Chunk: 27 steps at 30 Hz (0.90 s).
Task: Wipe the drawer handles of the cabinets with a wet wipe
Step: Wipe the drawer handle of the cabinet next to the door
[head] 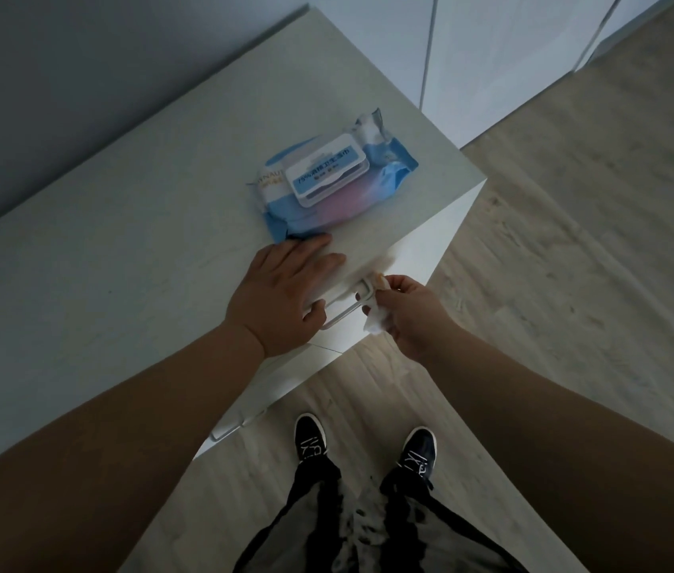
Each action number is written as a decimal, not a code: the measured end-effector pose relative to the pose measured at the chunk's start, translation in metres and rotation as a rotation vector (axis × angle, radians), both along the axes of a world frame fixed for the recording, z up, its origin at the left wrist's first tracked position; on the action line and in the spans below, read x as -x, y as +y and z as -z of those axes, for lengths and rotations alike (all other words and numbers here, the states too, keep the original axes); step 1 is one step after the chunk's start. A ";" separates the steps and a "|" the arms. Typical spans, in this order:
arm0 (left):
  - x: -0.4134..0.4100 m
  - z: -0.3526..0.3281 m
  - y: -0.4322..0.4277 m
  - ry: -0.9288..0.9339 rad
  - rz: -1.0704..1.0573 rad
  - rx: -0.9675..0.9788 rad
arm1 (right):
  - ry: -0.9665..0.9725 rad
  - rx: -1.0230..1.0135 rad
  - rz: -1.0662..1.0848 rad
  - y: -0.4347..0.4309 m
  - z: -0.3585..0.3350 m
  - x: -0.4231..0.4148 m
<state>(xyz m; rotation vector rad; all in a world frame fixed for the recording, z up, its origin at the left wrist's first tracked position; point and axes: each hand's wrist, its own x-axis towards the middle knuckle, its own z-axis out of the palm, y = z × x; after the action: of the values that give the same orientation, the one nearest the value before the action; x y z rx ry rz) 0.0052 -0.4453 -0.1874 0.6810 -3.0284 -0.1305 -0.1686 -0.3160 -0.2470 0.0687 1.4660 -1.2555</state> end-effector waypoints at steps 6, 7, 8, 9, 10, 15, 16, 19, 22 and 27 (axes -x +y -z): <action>0.000 0.000 0.001 -0.005 -0.006 -0.021 | 0.106 -0.003 0.036 0.001 -0.004 0.015; 0.000 0.000 0.001 0.002 -0.004 -0.016 | 0.132 -0.004 0.049 0.001 -0.004 0.017; 0.000 0.000 0.001 0.003 -0.001 -0.009 | 0.159 -0.010 0.046 0.000 -0.005 0.018; 0.000 0.000 0.001 -0.001 -0.001 -0.003 | 0.188 -0.018 0.033 0.000 -0.006 0.017; 0.000 0.001 0.001 -0.008 -0.001 0.000 | 0.218 -0.025 0.018 0.000 -0.007 0.016; 0.000 0.001 0.001 -0.026 -0.003 -0.005 | 0.296 -0.054 0.004 0.000 -0.011 0.010; 0.000 0.001 0.001 -0.030 -0.003 -0.005 | 0.300 -0.062 0.004 0.000 -0.012 0.009; 0.000 0.000 0.000 -0.034 -0.005 -0.011 | 0.329 -0.073 0.028 0.005 -0.016 0.004; 0.000 0.000 0.000 -0.018 -0.005 -0.026 | 0.321 -0.044 0.082 0.012 -0.023 -0.001; -0.002 0.000 -0.001 -0.030 0.000 -0.057 | 0.459 -0.046 -0.034 0.014 -0.035 -0.010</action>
<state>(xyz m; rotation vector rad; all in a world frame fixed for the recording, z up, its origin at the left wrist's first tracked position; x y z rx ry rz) 0.0069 -0.4466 -0.1875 0.6927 -3.0637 -0.2087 -0.1588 -0.3024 -0.2120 -0.2264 1.8792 -1.2612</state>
